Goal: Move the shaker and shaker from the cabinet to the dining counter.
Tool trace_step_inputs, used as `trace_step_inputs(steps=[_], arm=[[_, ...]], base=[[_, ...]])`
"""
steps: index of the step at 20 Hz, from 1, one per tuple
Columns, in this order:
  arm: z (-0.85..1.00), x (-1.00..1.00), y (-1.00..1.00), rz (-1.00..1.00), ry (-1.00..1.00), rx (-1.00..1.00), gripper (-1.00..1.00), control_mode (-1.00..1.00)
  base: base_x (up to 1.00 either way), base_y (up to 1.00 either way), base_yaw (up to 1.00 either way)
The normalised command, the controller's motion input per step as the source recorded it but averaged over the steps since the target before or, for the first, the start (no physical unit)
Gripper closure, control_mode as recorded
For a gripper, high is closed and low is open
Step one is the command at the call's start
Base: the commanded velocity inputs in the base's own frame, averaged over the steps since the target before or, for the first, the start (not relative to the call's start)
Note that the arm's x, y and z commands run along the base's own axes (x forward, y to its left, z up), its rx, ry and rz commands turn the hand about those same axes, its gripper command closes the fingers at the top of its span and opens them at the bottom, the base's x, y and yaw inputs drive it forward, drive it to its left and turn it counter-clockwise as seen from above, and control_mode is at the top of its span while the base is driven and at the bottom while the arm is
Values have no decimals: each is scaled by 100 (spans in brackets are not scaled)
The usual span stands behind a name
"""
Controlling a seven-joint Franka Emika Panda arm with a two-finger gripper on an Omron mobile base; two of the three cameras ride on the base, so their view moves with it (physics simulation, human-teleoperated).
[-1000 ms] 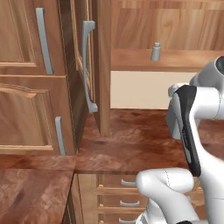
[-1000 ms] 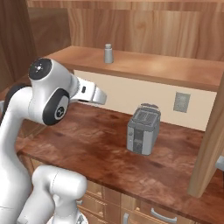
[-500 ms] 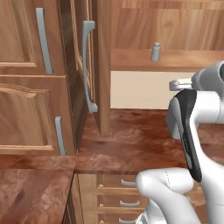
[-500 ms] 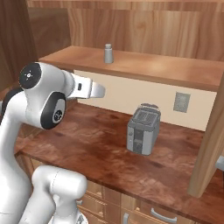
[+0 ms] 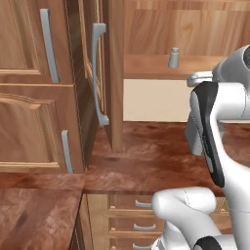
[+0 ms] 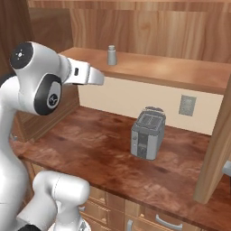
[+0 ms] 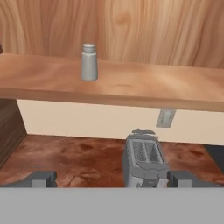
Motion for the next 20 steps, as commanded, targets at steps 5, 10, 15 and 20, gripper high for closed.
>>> trace_step_inputs(steps=[5, 10, 15, 20], arm=[[24, 17, 11, 4, -11, 2, -100, -100], [15, 34, 10, 1, -5, 4, -100, -100], [16, 33, 17, 0, 0, 8, -100, -100], [1, 38, 7, 0, 0, 9, -100, -100]], base=[[0, 0, 0], [0, 0, 0], [0, 0, 0], [0, 0, 0]])
